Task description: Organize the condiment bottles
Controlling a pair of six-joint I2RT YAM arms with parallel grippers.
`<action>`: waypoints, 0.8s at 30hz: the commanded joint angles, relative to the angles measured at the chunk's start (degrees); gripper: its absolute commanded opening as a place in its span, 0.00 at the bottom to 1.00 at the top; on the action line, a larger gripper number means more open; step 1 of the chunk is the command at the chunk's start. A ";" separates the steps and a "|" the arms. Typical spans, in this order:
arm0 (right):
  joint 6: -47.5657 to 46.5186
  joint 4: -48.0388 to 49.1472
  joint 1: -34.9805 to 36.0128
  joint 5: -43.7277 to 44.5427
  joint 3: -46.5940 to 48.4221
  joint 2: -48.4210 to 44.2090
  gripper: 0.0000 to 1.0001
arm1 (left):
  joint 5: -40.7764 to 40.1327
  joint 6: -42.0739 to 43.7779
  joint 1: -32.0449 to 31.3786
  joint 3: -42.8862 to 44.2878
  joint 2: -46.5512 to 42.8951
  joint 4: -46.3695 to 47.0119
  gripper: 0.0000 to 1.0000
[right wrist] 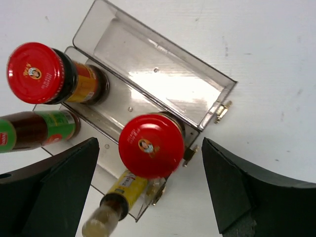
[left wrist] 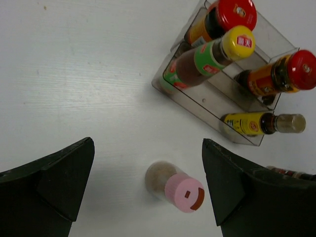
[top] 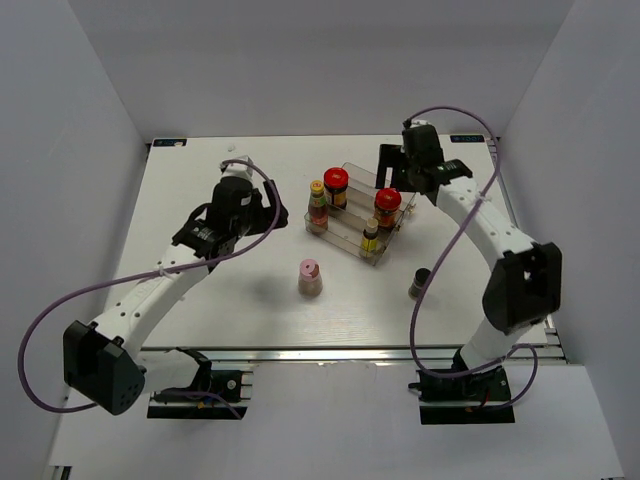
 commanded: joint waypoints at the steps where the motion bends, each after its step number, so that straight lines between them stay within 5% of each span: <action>1: 2.66 5.85 -0.20 5.40 -5.55 -10.97 0.89 | -0.55 -1.97 -6.34 1.93 0.38 -3.96 0.98; 15: 8.30 4.02 -1.87 14.37 -31.74 -35.43 0.89 | -3.91 -4.70 -20.08 -3.08 6.00 -7.04 0.98; 24: 8.74 0.68 -1.87 16.13 -35.98 -44.05 0.89 | -3.74 -3.55 -21.05 -2.90 11.63 -6.25 0.95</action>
